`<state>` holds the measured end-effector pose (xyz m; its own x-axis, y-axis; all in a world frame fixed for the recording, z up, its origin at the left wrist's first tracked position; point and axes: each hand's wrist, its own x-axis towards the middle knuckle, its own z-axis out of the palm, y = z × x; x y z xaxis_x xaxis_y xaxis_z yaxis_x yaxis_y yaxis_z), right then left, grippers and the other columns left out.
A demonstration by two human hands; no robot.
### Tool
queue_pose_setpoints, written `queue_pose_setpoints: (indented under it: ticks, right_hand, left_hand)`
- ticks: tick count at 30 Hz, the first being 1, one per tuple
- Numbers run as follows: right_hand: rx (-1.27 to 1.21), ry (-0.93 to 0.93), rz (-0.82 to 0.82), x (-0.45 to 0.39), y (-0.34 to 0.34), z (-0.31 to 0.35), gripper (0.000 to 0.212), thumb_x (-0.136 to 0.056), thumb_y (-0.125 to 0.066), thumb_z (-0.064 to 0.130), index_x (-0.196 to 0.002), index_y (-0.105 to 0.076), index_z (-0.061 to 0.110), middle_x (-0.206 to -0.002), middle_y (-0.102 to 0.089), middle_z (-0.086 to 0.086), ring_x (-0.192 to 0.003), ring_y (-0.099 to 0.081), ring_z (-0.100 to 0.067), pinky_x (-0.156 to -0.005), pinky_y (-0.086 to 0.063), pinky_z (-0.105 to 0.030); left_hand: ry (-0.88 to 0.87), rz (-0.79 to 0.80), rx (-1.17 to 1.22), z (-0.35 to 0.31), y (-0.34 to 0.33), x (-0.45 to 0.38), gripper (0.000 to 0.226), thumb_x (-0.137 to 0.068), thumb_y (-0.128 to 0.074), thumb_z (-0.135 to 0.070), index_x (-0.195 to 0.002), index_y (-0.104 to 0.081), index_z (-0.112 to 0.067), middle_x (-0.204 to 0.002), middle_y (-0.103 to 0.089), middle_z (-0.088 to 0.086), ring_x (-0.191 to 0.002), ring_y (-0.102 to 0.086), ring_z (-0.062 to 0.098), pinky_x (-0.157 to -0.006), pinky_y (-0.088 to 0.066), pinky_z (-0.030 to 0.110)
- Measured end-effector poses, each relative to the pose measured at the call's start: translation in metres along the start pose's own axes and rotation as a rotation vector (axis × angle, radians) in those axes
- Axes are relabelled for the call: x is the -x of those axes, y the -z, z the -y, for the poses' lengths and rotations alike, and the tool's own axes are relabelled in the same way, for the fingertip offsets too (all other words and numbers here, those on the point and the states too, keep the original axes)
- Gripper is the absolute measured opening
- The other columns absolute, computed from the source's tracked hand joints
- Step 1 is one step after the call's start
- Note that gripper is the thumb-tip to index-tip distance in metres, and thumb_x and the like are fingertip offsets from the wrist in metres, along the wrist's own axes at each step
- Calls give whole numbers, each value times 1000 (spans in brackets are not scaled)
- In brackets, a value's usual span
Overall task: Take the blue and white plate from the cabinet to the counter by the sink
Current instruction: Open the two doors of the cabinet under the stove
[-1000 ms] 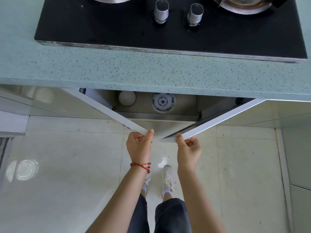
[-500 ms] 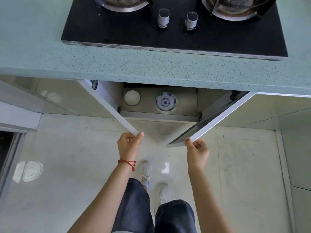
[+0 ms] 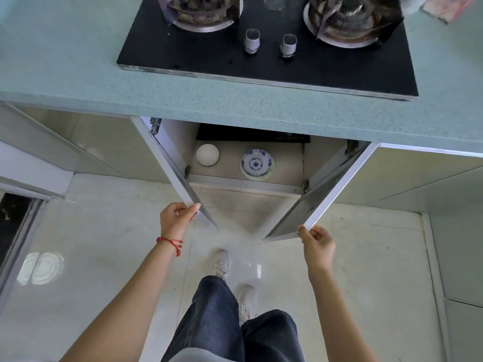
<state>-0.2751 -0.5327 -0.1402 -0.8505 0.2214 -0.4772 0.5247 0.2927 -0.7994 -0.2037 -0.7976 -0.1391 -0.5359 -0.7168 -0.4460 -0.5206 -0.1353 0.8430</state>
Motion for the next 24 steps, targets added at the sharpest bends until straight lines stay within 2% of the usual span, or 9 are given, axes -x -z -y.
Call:
queue_pose_setpoints:
  ticks: [2,6,9,13,16,19,22,24]
  right_hand:
    - [13,0,5,-1,9,-6,20,-79,-63,13,-69,-47,7,-60,-40,-4,-57,-37,-18,-48,-34,-21]
    - [12,6,3,-1,24,-14,18,-79,-64,13,-70,-50,6,-63,-42,-7,-59,-37,-20,-52,-32,-27]
    - [2,-8,-11,0,37,-20,14,-80,-64,13,-77,-55,3,-68,-47,-9,-61,-39,-20,-53,-34,-27]
    - [-10,-15,-36,0,55,-26,20,-80,-63,11,-85,-58,-8,-72,-50,-10,-65,-41,-20,-54,-35,-27]
    - [-2,-7,-50,-1,67,-30,26,-80,-62,9,-86,-54,-14,-73,-47,-10,-67,-39,-21,-54,-32,-28]
    - [-17,-14,-66,1,75,-32,19,-80,-62,9,-84,-57,-10,-73,-48,-11,-64,-41,-22,-58,-37,-27]
    - [-39,-22,-91,5,80,-34,12,-81,-64,10,-82,-60,-1,-70,-49,-9,-60,-42,-17,-59,-41,-25]
    - [-60,-27,-113,5,82,-35,14,-82,-64,11,-87,-61,-1,-65,-50,-7,-59,-46,-15,-58,-43,-22]
  left_hand:
    - [-5,1,-2,3,9,2,18,-78,-68,-12,-67,-55,-3,-60,-58,7,-38,-52,-6,-47,-43,1]
    - [0,-7,25,7,22,7,16,-78,-68,-12,-71,-54,-7,-64,-59,5,-39,-55,-7,-47,-44,2]
    - [6,-8,11,11,31,9,15,-78,-68,-13,-77,-57,-4,-64,-59,5,-40,-55,-7,-55,-47,11]
    - [14,-9,6,16,43,7,15,-77,-69,-13,-71,-57,-5,-63,-59,6,-38,-54,-5,-61,-45,17]
    - [19,0,-5,19,50,5,15,-77,-69,-12,-75,-58,-1,-63,-59,8,-36,-54,-4,-62,-45,20]
    - [26,2,-1,22,57,3,16,-77,-69,-12,-76,-58,0,-58,-61,6,-36,-53,-4,-57,-46,16]
    - [53,-1,18,26,65,0,17,-76,-70,-11,-79,-58,0,-38,-62,-8,-35,-52,-3,-52,-47,14]
    - [71,2,42,29,71,-1,16,-76,-70,-11,-79,-58,-1,-38,-62,-11,-35,-53,-3,-46,-47,8]
